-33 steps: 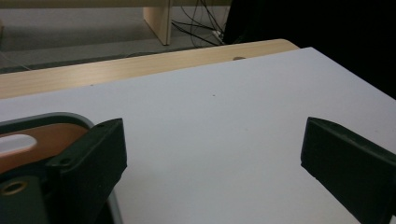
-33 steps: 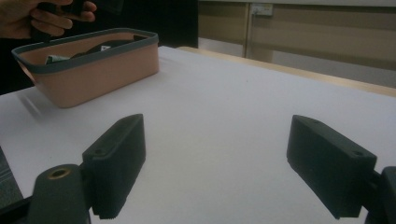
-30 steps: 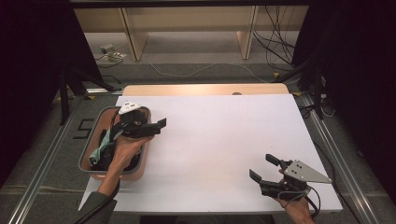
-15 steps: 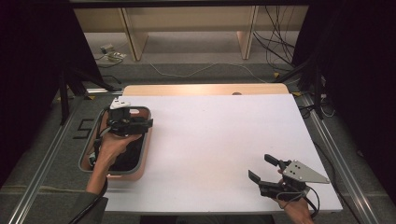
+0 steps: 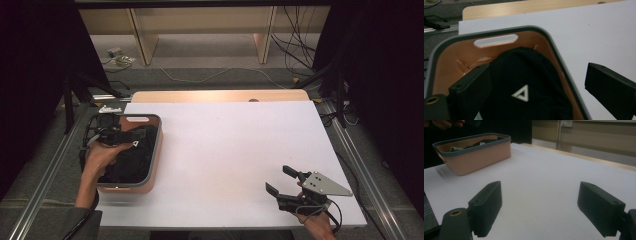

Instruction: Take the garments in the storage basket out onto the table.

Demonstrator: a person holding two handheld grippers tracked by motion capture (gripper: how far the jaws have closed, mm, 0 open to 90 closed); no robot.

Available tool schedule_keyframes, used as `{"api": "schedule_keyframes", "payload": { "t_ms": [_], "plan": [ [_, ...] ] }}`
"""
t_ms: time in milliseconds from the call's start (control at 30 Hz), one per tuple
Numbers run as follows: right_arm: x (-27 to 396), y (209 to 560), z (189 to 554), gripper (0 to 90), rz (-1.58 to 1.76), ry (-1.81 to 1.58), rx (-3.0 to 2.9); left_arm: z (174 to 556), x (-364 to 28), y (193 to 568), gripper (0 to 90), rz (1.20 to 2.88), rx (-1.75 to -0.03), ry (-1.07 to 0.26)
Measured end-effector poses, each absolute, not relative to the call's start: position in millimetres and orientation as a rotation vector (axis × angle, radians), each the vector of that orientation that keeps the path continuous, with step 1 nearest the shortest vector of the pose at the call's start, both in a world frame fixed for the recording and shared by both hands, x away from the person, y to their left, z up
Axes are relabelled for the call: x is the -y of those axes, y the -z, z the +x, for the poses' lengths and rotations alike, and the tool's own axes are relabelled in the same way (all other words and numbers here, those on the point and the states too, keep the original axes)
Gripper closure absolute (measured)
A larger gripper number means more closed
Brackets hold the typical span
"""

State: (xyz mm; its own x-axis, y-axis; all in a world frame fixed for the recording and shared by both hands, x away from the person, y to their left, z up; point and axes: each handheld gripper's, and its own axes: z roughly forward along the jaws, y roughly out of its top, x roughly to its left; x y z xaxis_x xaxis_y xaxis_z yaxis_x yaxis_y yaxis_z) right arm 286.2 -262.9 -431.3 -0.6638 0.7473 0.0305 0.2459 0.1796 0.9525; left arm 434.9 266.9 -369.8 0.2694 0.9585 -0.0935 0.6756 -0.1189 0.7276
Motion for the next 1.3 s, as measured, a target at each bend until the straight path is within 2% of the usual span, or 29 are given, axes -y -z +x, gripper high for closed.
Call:
{"api": "schedule_keyframes", "payload": {
  "t_ms": [400,667,1300],
  "plan": [
    [262.6,431.5,286.5,20.6,0.927,-1.495,-2.020,442.4,-279.9,388.0,0.2,1.962,-1.648,-0.428],
    [262.3,431.8,286.6,20.7,0.927,-1.495,-2.023,449.6,-278.3,409.0,0.0,2.062,-1.728,-0.379],
    [260.9,433.0,287.6,21.0,0.917,-1.495,-2.038,457.6,-271.2,440.7,0.0,2.187,-1.792,-0.223]
  ]
}}
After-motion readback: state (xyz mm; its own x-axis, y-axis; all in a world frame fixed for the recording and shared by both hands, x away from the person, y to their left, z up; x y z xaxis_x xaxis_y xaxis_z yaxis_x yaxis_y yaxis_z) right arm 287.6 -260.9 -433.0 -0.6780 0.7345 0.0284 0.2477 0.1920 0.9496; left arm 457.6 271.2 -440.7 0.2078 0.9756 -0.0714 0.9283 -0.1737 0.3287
